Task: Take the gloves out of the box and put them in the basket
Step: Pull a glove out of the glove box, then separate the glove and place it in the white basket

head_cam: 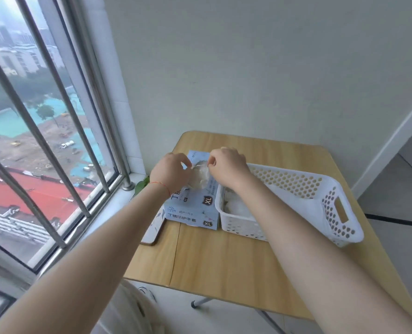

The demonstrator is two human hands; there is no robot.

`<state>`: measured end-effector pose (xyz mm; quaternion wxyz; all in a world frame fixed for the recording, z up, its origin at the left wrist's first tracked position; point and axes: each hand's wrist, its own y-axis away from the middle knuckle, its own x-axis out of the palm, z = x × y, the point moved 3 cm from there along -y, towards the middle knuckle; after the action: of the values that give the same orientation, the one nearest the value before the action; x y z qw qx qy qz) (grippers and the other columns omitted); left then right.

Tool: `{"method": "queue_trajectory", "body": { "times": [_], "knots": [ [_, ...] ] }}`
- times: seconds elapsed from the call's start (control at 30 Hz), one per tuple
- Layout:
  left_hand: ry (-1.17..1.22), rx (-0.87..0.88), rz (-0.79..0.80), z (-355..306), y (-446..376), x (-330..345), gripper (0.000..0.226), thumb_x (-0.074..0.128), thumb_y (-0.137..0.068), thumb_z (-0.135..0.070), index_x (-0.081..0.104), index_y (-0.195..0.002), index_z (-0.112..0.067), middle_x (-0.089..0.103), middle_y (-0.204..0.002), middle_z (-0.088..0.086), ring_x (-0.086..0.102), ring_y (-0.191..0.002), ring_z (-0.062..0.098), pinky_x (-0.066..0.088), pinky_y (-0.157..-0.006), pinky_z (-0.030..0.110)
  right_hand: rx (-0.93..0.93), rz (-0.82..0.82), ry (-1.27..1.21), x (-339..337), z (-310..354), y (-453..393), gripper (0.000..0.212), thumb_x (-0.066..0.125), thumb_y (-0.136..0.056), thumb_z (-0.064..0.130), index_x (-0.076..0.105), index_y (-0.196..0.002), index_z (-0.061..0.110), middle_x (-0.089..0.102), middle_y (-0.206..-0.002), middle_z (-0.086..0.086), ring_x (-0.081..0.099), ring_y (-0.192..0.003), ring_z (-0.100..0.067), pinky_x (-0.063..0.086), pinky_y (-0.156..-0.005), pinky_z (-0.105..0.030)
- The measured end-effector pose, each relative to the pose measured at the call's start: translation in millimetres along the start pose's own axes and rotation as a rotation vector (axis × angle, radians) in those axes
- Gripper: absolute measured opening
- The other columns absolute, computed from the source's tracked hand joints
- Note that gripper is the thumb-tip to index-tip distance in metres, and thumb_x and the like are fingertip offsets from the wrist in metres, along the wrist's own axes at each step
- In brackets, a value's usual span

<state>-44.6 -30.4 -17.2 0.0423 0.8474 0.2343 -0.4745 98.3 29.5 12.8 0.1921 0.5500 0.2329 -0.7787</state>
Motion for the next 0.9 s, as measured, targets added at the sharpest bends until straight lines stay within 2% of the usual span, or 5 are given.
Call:
{"method": "queue_trajectory", "body": {
  "times": [0.23, 0.37, 0.6, 0.8, 0.9],
  "knots": [
    [0.069, 0.006, 0.066, 15, 1, 8, 0.018, 0.056, -0.092, -0.022, 0.066, -0.107, -0.026, 0.060, -0.095, 0.001, 0.056, -0.070, 0.017, 0.044, -0.060, 0.027, 0.082, 0.079, 0.169, 24, 3, -22, 0.022, 0.057, -0.089, 0.032, 0.065, -0.106, 0.021, 0.055, -0.115, -0.001, 0.043, -0.117, -0.025, 0.032, -0.094, -0.041],
    [0.129, 0.002, 0.086, 12, 2, 8, 0.018, 0.055, -0.090, -0.023, 0.065, -0.105, -0.027, 0.058, -0.081, -0.004, 0.053, -0.063, 0.014, 0.041, -0.052, 0.024, 0.068, 0.057, 0.201, 27, 5, -25, 0.016, 0.054, -0.090, 0.022, 0.064, -0.103, 0.020, 0.059, -0.112, -0.001, 0.048, -0.112, -0.024, 0.034, -0.092, -0.041],
    [0.059, -0.002, 0.165, 20, 1, 15, 0.021, 0.061, -0.086, -0.028, 0.063, -0.106, -0.032, 0.058, -0.093, -0.005, 0.054, -0.068, 0.009, 0.040, -0.055, 0.023, 0.055, -0.001, -0.094, 3, 7, -17, 0.010, 0.066, -0.089, 0.018, 0.063, -0.080, 0.014, 0.067, -0.093, 0.001, 0.060, -0.085, -0.017, 0.043, -0.069, -0.028],
    [0.163, 0.000, 0.162, 20, 5, 15, 0.026, 0.061, -0.084, -0.032, 0.062, -0.110, -0.032, 0.058, -0.091, -0.004, 0.052, -0.070, 0.007, 0.035, -0.055, 0.022, 0.078, 0.043, -0.136, 3, 5, -14, 0.023, 0.054, -0.086, 0.003, 0.063, -0.100, 0.018, 0.058, -0.102, 0.001, 0.054, -0.088, -0.017, 0.039, -0.071, -0.025],
    [0.195, 0.001, 0.190, 17, 6, 9, 0.030, 0.059, -0.086, -0.029, 0.062, -0.115, -0.029, 0.058, -0.089, -0.004, 0.050, -0.067, 0.007, 0.035, -0.055, 0.022, 0.002, 0.219, -0.113, -4, 13, -8, 0.022, 0.056, -0.088, 0.009, 0.071, -0.098, 0.022, 0.058, -0.091, 0.010, 0.056, -0.090, -0.014, 0.043, -0.074, -0.025]
  ]
}}
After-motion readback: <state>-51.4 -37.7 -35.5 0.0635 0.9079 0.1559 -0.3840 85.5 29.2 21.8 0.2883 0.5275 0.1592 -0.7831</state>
